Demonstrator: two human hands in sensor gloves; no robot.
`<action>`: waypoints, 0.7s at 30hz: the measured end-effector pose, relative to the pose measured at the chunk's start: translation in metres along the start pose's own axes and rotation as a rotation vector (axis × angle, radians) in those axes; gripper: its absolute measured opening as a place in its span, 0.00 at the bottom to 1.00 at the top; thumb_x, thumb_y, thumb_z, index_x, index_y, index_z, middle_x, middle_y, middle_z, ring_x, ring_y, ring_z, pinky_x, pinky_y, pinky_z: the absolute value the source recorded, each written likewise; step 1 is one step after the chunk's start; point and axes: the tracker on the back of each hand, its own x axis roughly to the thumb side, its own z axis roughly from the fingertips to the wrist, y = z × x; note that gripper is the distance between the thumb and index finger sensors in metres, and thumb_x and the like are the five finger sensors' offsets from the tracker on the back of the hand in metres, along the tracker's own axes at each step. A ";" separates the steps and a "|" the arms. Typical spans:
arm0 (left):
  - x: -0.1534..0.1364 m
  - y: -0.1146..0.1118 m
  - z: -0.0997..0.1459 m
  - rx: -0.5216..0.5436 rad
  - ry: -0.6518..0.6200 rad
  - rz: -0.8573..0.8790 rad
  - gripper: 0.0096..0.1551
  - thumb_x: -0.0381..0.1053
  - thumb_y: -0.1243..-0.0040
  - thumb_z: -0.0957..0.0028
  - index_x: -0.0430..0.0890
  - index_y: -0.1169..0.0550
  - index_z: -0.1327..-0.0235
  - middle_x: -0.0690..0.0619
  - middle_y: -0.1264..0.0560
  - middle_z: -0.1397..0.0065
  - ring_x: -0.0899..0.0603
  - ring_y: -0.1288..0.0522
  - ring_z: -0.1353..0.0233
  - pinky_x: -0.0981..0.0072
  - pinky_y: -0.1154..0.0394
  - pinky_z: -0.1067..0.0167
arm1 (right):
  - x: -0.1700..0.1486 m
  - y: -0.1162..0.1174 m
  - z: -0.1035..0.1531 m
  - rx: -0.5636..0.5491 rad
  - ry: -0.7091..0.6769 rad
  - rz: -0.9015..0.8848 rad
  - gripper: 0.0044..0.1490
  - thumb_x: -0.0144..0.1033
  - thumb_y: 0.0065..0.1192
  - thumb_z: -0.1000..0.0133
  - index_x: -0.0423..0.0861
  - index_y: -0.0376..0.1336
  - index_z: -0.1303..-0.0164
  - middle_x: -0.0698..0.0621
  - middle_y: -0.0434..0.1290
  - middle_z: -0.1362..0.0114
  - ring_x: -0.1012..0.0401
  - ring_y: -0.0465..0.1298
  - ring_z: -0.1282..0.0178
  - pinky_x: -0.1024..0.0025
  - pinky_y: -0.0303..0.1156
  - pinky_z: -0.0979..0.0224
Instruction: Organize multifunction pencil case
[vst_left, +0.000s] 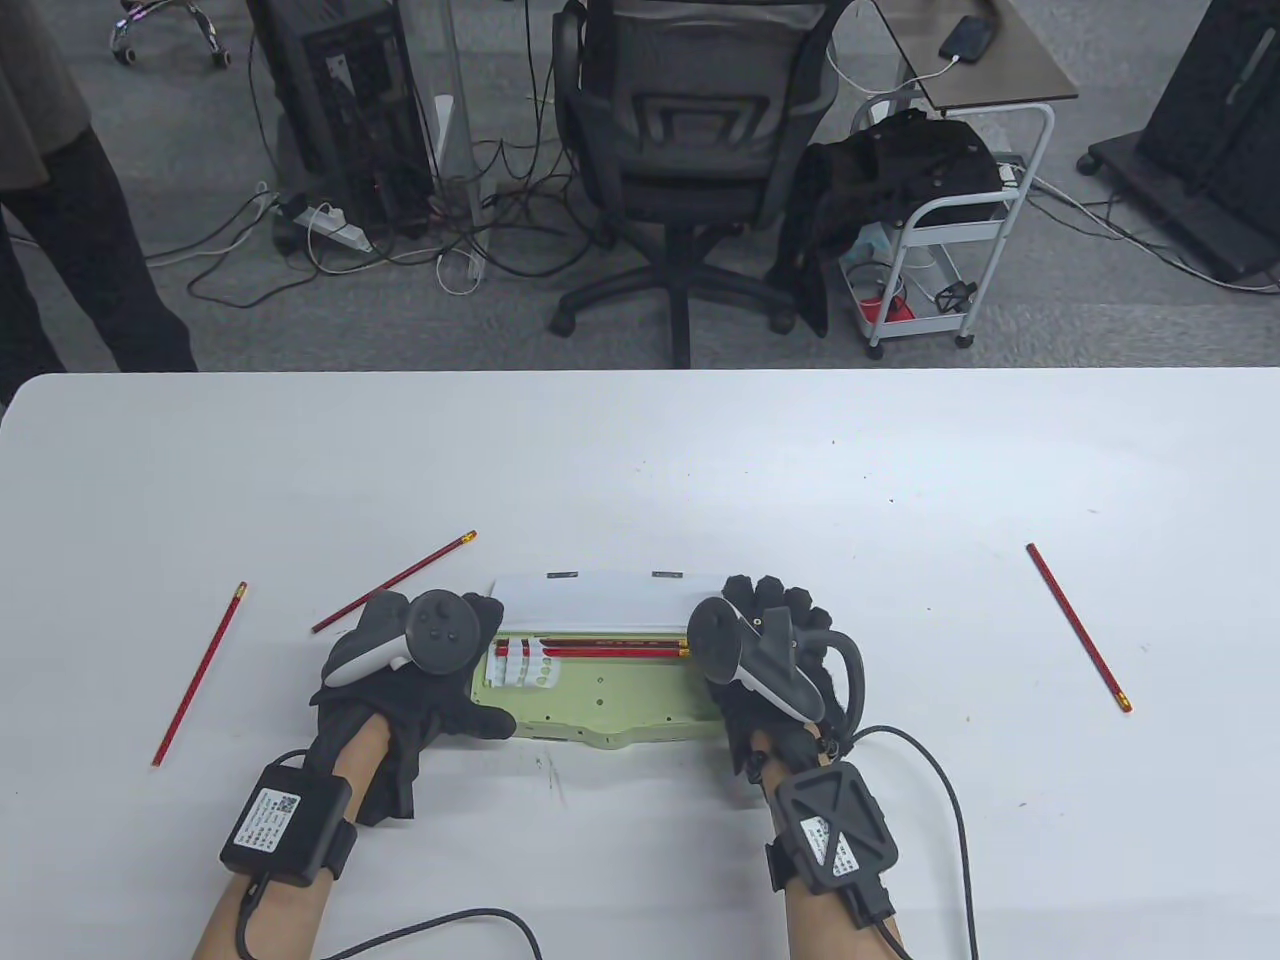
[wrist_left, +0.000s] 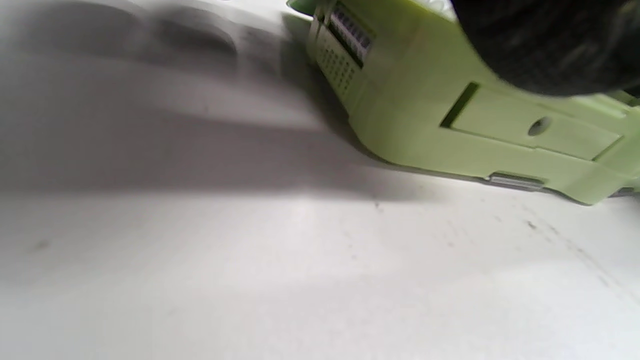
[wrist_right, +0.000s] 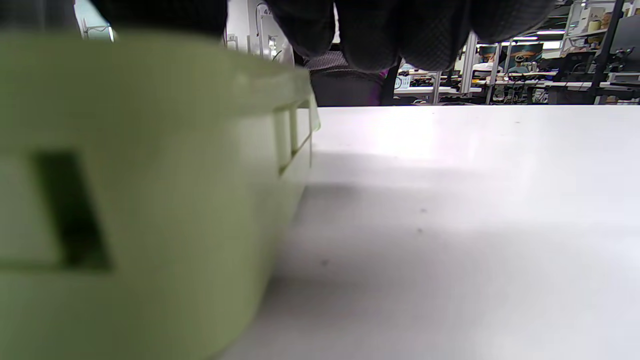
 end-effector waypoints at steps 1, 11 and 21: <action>0.000 0.000 0.000 -0.001 -0.001 0.003 0.76 0.73 0.38 0.70 0.46 0.61 0.17 0.40 0.60 0.10 0.27 0.55 0.12 0.18 0.50 0.28 | -0.004 -0.004 0.000 -0.010 0.009 -0.008 0.49 0.52 0.53 0.43 0.34 0.51 0.18 0.27 0.57 0.20 0.28 0.61 0.23 0.29 0.61 0.25; 0.000 0.000 0.000 -0.001 0.001 -0.001 0.76 0.73 0.39 0.70 0.46 0.61 0.17 0.40 0.59 0.10 0.27 0.55 0.12 0.18 0.50 0.28 | -0.107 -0.039 -0.008 0.026 0.211 -0.064 0.41 0.48 0.55 0.42 0.41 0.58 0.21 0.33 0.62 0.20 0.33 0.65 0.22 0.35 0.62 0.24; 0.000 0.000 0.000 0.001 0.013 -0.014 0.76 0.73 0.39 0.71 0.46 0.61 0.17 0.41 0.60 0.10 0.26 0.55 0.12 0.18 0.50 0.28 | -0.232 -0.037 0.000 0.040 0.461 -0.008 0.39 0.44 0.60 0.43 0.41 0.60 0.23 0.33 0.64 0.22 0.34 0.67 0.24 0.37 0.64 0.24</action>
